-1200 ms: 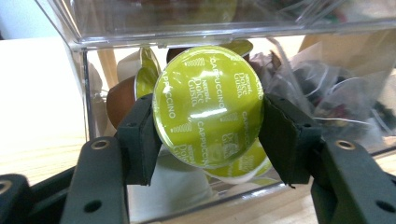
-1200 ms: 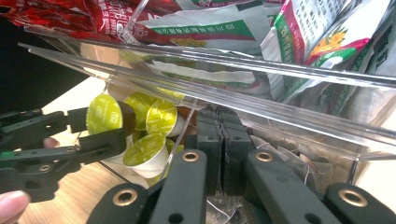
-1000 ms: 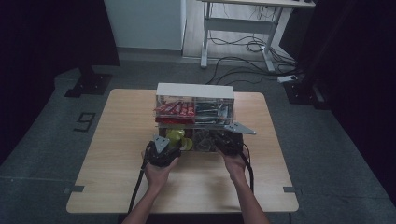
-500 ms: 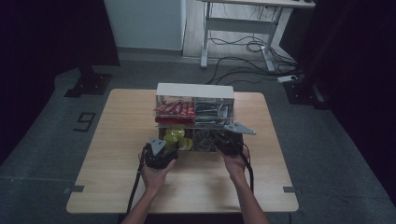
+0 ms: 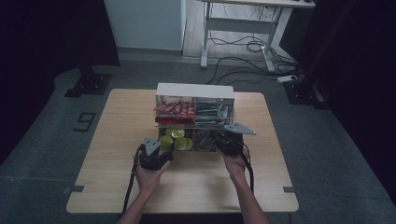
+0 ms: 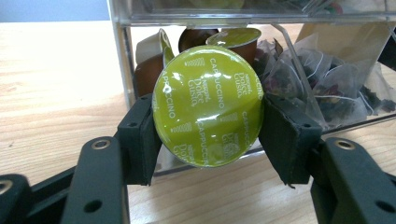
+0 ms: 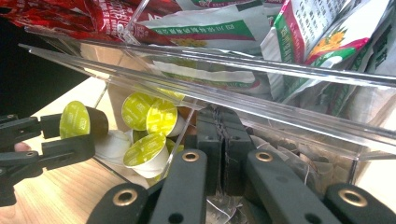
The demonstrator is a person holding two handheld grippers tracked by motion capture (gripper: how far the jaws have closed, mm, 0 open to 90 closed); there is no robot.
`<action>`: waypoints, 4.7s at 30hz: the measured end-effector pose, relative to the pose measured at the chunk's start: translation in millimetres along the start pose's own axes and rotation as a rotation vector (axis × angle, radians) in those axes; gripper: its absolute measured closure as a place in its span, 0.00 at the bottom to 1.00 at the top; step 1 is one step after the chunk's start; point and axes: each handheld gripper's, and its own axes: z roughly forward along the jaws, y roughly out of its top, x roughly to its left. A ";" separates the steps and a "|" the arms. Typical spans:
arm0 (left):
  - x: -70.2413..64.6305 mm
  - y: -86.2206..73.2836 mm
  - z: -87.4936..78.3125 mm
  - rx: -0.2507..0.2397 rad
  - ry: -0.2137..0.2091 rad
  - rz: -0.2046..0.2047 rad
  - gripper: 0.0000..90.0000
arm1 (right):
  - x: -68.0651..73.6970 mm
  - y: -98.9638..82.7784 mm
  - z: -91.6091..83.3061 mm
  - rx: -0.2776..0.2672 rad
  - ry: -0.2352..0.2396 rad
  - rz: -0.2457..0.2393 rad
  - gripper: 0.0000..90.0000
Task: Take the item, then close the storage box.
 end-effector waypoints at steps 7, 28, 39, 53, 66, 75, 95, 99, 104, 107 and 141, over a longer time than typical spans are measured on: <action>11.2 -2.4 -10.1 0.010 0.005 -0.007 0.46 | -0.1 -0.4 0.0 -0.002 0.001 0.001 0.97; 34.4 -13.3 -33.0 0.007 0.000 -0.003 0.46 | -0.6 -0.6 -0.3 -0.002 -0.002 0.001 0.97; 60.0 -29.1 -43.5 0.050 0.046 -0.022 0.46 | -0.7 -0.8 -0.3 -0.002 -0.005 0.003 0.97; 82.2 -50.8 -45.3 0.165 0.065 -0.031 0.46 | -0.1 -0.7 -0.4 0.000 -0.009 0.004 0.97; 88.4 -57.7 -44.8 0.230 0.058 -0.023 0.46 | 1.2 -1.1 0.8 -0.001 -0.007 0.005 0.97; 91.7 -59.7 -42.4 0.255 0.061 -0.036 0.46 | 1.2 -1.2 0.9 -0.002 -0.006 0.005 0.97; 97.1 -59.8 -32.5 0.330 0.038 -0.055 0.45 | 0.8 -1.9 1.2 -0.005 -0.003 0.008 0.97; 96.5 -60.1 -30.7 0.335 0.039 -0.054 0.44 | 0.7 -1.9 1.1 -0.005 -0.003 0.007 0.97; 98.0 -59.2 -32.6 0.319 0.050 -0.055 0.44 | 0.8 -1.9 1.2 -0.005 -0.003 0.006 0.97; 98.2 -58.5 -34.0 0.309 0.059 -0.054 0.44 | 0.8 -1.9 1.1 -0.003 -0.003 0.005 0.97; 98.9 -50.2 -62.9 0.130 0.036 -0.077 0.37 | 0.9 -7.7 -3.3 -0.004 0.001 0.003 0.96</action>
